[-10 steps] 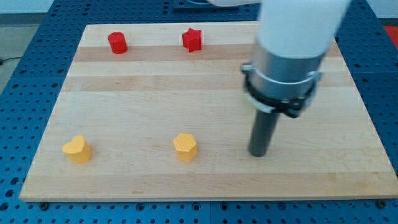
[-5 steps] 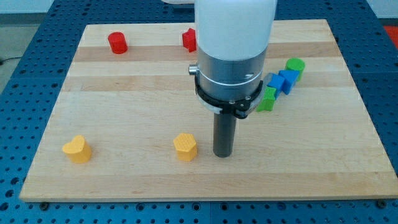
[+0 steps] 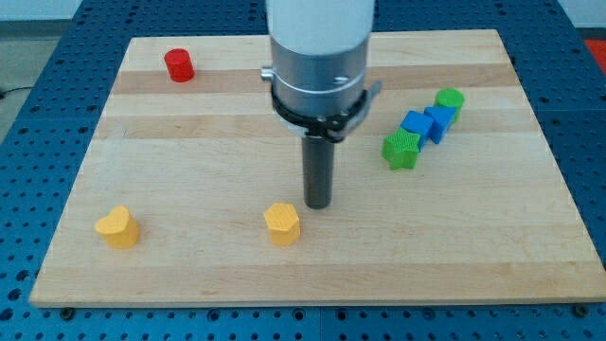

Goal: Push the yellow hexagon to the right side

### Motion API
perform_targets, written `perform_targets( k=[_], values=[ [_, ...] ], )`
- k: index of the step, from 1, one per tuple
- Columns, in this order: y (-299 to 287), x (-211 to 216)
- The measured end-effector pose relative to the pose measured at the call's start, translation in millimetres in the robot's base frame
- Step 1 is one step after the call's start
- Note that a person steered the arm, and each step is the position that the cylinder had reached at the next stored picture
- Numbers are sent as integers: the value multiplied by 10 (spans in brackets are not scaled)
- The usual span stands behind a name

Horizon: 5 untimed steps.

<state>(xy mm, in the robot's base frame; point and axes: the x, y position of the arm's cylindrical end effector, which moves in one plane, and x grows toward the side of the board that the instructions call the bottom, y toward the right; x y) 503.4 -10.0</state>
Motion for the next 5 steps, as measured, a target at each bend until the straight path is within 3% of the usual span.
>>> perform_targets(
  k=[2,5],
  values=[
    [-892,-58],
    [-651,453]
  ],
)
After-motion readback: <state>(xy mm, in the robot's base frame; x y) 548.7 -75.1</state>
